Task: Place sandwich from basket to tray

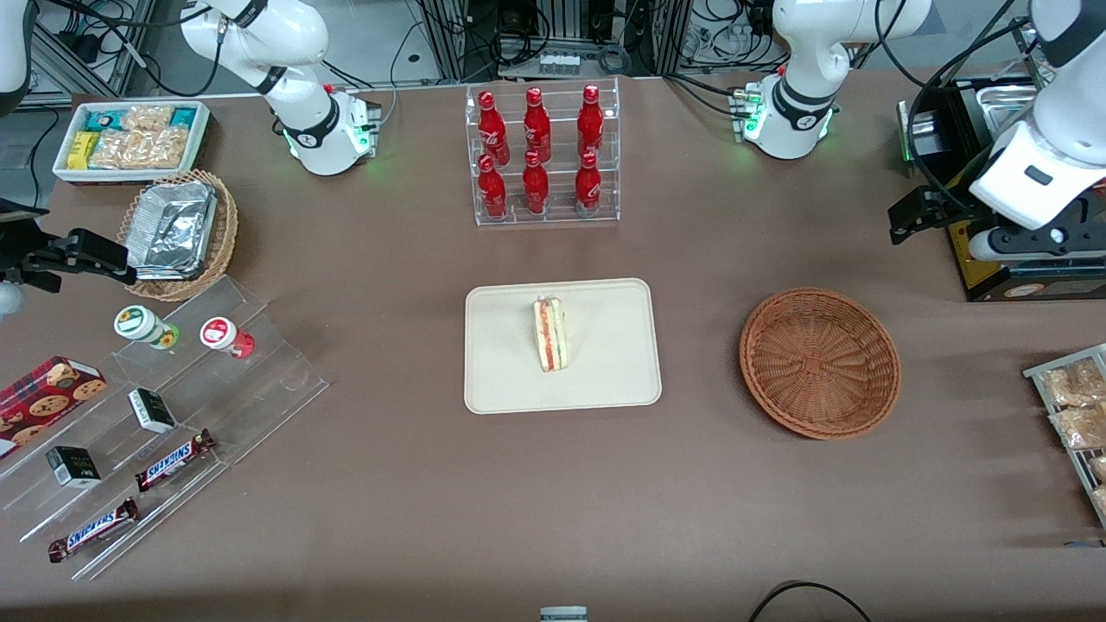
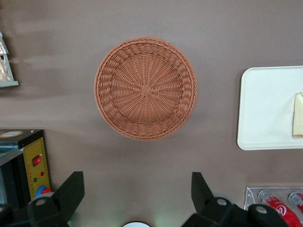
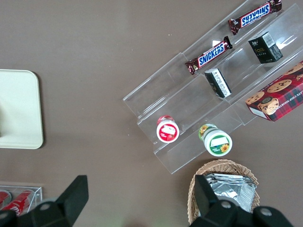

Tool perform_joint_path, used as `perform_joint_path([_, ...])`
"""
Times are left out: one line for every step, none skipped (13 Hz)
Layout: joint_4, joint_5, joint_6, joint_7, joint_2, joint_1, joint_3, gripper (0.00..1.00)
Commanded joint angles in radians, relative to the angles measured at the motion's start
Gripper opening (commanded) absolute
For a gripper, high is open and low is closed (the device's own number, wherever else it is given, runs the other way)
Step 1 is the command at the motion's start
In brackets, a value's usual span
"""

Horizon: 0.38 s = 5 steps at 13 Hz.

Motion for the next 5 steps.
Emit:
perform_joint_path([0.116, 0.003, -0.09, 0.043, 0.069, 0.002, -0.002, 1.0])
perform_joint_path([0.113, 0.004, -0.09, 0.039, 0.069, 0.002, -0.002, 1.0])
perform_joint_path([0.115, 0.003, -0.09, 0.038, 0.069, 0.002, -0.002, 1.0])
perform_joint_path([0.113, 0.015, -0.09, 0.039, 0.069, 0.002, 0.0, 1.0])
perform_joint_path([0.113, 0.049, -0.09, 0.044, 0.069, 0.002, -0.002, 1.0])
